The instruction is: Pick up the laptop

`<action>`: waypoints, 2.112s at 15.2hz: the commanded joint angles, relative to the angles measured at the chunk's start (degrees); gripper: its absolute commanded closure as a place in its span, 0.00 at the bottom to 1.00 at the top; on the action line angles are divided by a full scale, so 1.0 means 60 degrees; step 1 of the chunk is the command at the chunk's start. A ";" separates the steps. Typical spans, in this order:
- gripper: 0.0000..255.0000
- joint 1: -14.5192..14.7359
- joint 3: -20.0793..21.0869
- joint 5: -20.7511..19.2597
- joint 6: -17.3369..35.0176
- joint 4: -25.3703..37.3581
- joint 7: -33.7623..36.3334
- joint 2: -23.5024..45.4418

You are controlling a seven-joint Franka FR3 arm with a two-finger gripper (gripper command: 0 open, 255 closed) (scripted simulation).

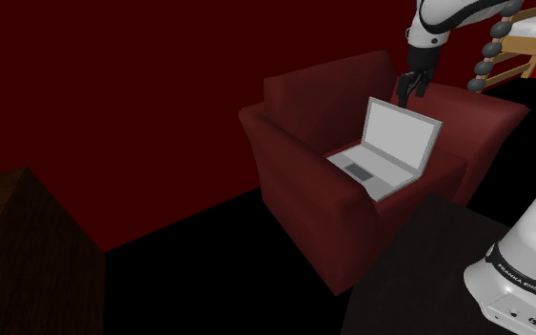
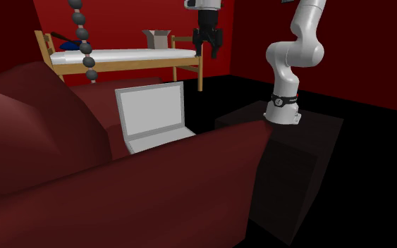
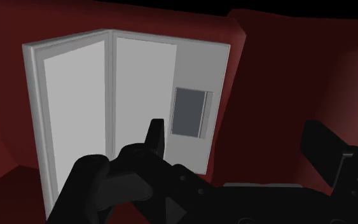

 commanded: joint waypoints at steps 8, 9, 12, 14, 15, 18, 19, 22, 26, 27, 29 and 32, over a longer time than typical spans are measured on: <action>0.00 -0.0252 -0.1428 0.0980 0.1158 0.1839 -0.1724 0.3011; 0.00 -0.0300 -0.1554 0.1182 0.1242 0.2093 -0.1951 0.3382; 0.00 -0.0527 -0.1845 0.1871 0.1411 0.2927 -0.2649 0.4530; 0.00 -0.0761 -0.1952 0.2371 0.1449 0.3547 -0.3107 0.5315; 0.00 -0.0900 -0.1982 0.2623 0.1445 0.3878 -0.3326 0.5710; 0.00 -0.1403 -0.1984 0.3350 0.1344 0.4954 -0.3915 0.6897; 0.00 -0.1596 -0.1959 0.3575 0.1282 0.5344 -0.4083 0.7292; 0.00 -0.2147 -0.1843 0.4098 0.1062 0.6436 -0.4441 0.8317; 0.00 -0.2191 -0.1762 0.4224 0.1475 0.6213 -0.4519 0.8528; 0.00 -0.2202 -0.1742 0.4258 0.1576 0.6163 -0.4541 0.8586; 0.00 -0.2225 -0.1701 0.4330 0.1776 0.6070 -0.4584 0.8705; 1.00 -0.2230 -0.1685 0.4353 0.1813 0.6077 -0.4585 0.8753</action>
